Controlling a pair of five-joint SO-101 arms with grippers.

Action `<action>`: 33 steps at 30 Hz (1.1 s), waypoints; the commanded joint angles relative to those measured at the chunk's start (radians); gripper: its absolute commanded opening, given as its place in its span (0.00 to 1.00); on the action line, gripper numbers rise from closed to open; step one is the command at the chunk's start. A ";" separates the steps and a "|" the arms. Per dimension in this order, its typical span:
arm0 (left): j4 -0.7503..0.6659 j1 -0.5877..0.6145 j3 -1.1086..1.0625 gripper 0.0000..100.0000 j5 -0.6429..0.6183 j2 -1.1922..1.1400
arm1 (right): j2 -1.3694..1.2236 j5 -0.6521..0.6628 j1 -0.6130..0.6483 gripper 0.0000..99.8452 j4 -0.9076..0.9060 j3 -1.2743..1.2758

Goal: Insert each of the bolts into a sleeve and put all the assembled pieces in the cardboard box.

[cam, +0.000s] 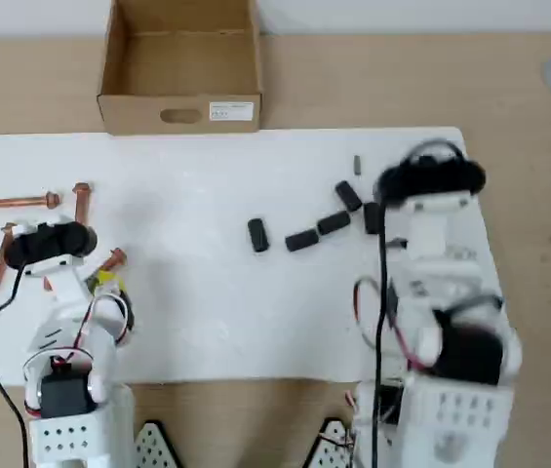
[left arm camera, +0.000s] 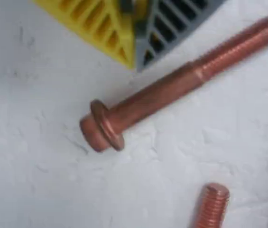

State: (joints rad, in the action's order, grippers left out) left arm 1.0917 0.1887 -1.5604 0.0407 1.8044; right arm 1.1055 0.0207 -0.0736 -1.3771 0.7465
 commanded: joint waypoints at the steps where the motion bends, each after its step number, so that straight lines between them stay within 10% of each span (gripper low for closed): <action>1: 0.041 0.002 0.117 0.00 0.087 0.002 | -0.143 -0.009 -0.005 0.01 -0.034 -0.133; 33: 0.497 0.005 1.269 0.00 0.035 -1.297 | -0.604 0.172 -0.005 0.02 -0.193 -0.504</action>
State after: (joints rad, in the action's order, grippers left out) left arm 1.5505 0.1887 -0.3897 0.0760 0.5754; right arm 0.6022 0.1695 -0.0736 -1.5167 0.3751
